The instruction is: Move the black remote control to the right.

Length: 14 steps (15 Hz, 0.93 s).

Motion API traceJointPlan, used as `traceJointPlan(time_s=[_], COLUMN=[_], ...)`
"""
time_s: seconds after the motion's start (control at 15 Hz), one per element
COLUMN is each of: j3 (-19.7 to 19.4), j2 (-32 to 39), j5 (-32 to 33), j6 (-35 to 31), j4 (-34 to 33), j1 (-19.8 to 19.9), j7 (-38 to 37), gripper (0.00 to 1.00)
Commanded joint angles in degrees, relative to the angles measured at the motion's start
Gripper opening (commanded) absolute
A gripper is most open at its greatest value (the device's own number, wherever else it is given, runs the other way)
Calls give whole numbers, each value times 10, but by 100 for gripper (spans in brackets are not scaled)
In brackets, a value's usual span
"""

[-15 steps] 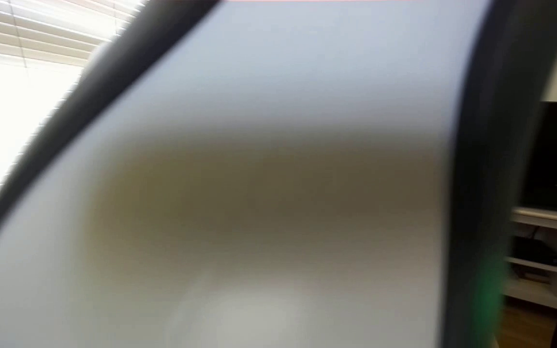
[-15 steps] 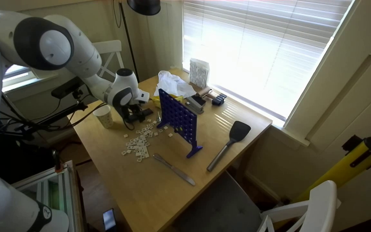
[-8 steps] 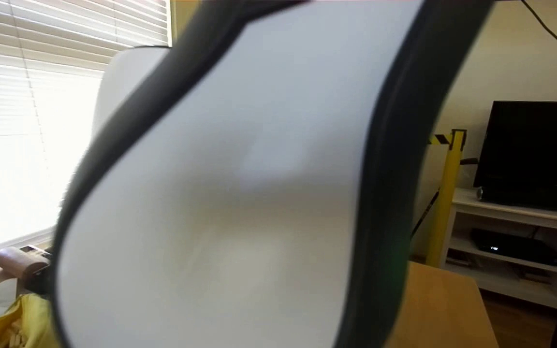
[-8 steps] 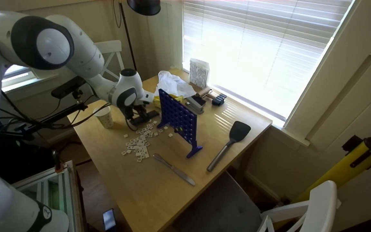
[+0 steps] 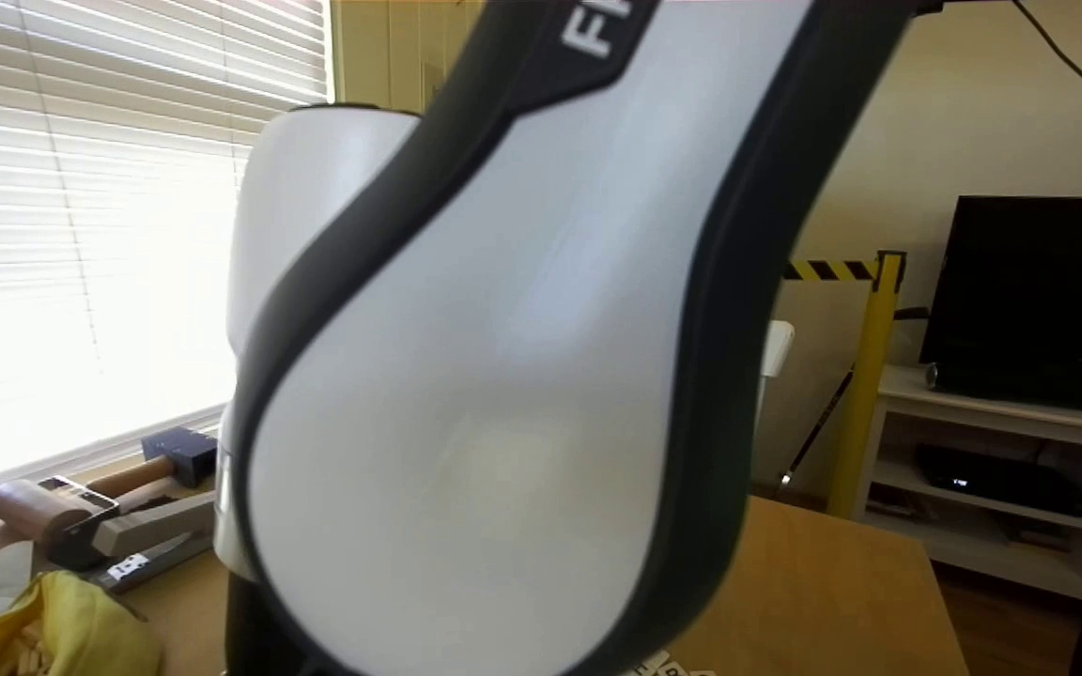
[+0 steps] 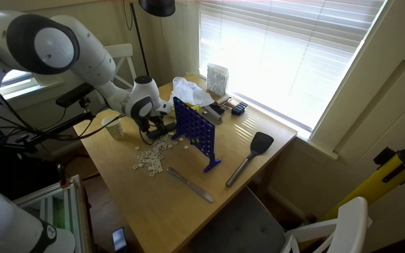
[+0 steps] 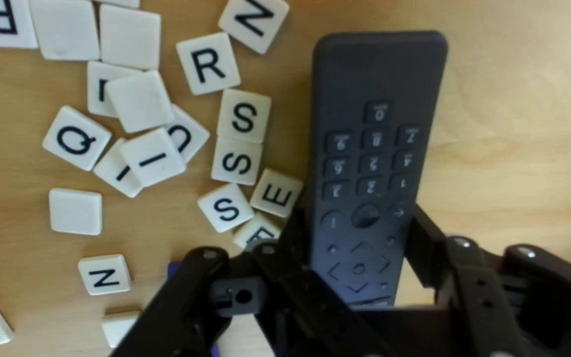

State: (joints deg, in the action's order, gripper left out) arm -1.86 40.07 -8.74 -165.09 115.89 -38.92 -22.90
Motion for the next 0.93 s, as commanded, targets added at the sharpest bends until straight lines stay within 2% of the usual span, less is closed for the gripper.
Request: traceJointPlan(time_s=[0.0, 0.13, 0.33, 0.6, 0.87], j3=[92, 181, 252, 294, 284], j2=[-28, -46, -93, -174, -244], j5=[0, -23, -44, -100, -144], j6=[-9, -6, 16, 70, 127], j4=[30, 42, 72, 119, 161], j1=[83, 163, 242, 313, 340], j7=[78, 142, 171, 186, 229], gripper=[26, 26, 26, 26, 26])
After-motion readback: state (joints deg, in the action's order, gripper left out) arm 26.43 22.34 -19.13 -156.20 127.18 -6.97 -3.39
